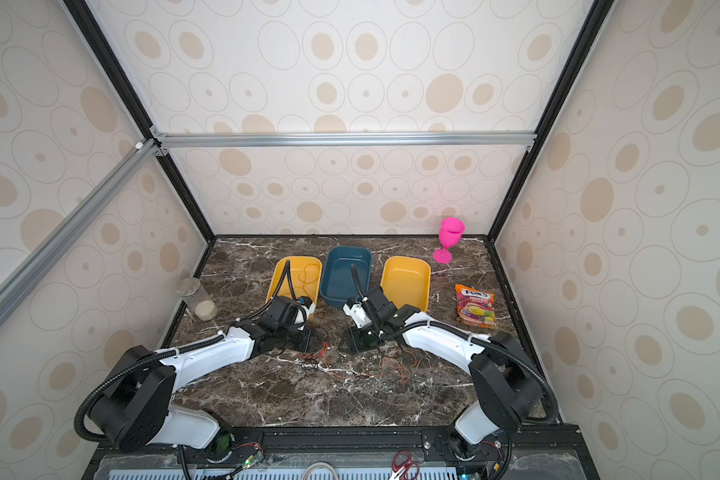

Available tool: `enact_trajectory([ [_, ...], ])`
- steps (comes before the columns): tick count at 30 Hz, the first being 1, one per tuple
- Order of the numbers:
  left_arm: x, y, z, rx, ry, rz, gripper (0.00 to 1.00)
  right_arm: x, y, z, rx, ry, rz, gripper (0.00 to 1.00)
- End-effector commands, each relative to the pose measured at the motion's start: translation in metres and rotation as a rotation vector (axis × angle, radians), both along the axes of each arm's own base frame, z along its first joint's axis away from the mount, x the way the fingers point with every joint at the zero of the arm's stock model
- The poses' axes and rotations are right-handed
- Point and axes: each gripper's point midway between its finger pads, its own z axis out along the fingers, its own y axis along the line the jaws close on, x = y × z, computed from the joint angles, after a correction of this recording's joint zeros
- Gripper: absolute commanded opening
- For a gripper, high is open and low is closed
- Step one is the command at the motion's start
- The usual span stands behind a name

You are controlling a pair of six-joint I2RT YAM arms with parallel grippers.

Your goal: Untangle the cables

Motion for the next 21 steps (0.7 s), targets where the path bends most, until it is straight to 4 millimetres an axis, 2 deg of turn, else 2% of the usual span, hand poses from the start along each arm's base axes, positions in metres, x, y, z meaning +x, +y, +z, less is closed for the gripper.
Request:
enact_trajectory([
  [1,0.001,0.004,-0.002,0.011,-0.020,-0.011,0.49,-0.001,0.029,0.005,0.111,0.041,0.011,0.57],
  [3,0.000,0.002,-0.002,-0.016,-0.022,-0.010,0.48,-0.002,0.039,0.001,0.153,0.069,0.015,0.59],
  [6,-0.005,-0.004,-0.008,-0.064,0.002,-0.013,0.34,-0.003,0.055,-0.006,0.208,0.114,0.029,0.60],
  [11,-0.012,-0.005,-0.016,-0.072,0.043,-0.021,0.22,-0.007,0.067,-0.026,0.236,0.183,0.021,0.61],
  [16,-0.018,-0.003,-0.020,-0.090,0.048,-0.008,0.00,-0.016,0.078,-0.037,0.243,0.205,0.044,0.60],
  [19,-0.018,-0.004,-0.021,-0.107,0.051,0.009,0.00,-0.017,0.083,-0.038,0.258,0.214,0.050,0.57],
  [21,-0.018,-0.004,-0.020,-0.123,0.051,0.019,0.00,-0.017,0.084,-0.039,0.256,0.217,0.052,0.50],
])
